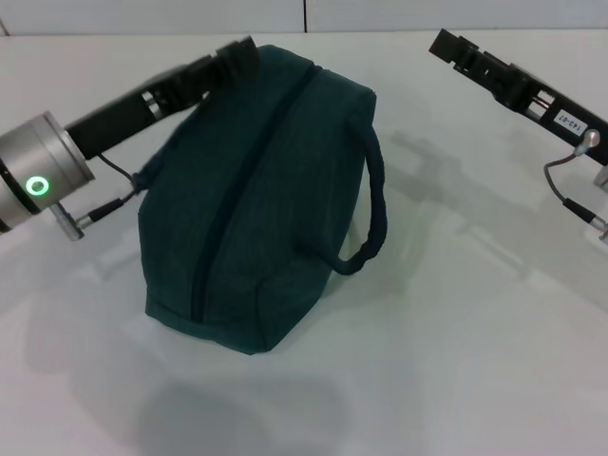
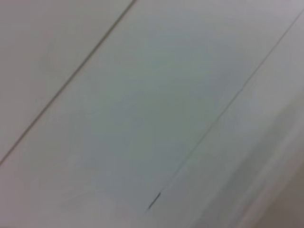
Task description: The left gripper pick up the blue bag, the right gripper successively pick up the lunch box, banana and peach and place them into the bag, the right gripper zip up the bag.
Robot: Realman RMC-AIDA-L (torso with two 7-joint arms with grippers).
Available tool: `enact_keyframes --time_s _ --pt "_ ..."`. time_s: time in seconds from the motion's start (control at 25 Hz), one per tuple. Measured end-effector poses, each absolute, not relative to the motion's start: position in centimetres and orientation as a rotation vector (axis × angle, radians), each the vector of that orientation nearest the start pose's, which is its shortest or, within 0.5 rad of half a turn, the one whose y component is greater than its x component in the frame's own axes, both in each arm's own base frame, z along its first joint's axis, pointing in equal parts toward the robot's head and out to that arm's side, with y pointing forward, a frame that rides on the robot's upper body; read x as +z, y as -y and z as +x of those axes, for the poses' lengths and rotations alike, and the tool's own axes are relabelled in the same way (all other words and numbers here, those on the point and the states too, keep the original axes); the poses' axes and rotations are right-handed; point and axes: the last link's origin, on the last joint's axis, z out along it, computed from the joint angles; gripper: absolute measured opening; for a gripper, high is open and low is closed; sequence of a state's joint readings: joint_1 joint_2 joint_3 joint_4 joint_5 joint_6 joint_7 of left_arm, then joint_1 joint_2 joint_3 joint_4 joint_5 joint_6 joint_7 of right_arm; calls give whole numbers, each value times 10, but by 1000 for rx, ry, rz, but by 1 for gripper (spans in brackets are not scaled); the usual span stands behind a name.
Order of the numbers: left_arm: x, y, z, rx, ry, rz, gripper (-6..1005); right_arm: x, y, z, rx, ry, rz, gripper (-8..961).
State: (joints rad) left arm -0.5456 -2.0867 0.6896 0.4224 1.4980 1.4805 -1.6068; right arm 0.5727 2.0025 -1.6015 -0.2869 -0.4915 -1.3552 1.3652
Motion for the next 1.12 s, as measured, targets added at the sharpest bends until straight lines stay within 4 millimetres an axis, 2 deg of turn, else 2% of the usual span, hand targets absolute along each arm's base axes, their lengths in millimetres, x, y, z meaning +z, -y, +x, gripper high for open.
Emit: enact_keyframes --time_s 0.28,0.36,0.52,0.72,0.96,1.12 --pt "15 -353 -241 -1442 1123 -2186 386 -5 -360 219 1496 -994 -2217 809" --pt "16 -352 -239 -1456 1108 -2194 480 -1 -358 217 1508 -930 -2238 809" --pt "39 -351 -226 -1503 953 -2291 660 15 -353 213 1532 -768 -2310 810" --pt "69 -342 -219 -1435 763 -2472 853 26 -343 207 1467 -549 -2526 810" --pt "92 -316 -222 -1247 566 -2739 877 12 -329 196 1324 -350 -2767 809" --pt "87 -304 -236 -1064 544 -2825 875 -14 -315 192 1238 -212 -2887 809"
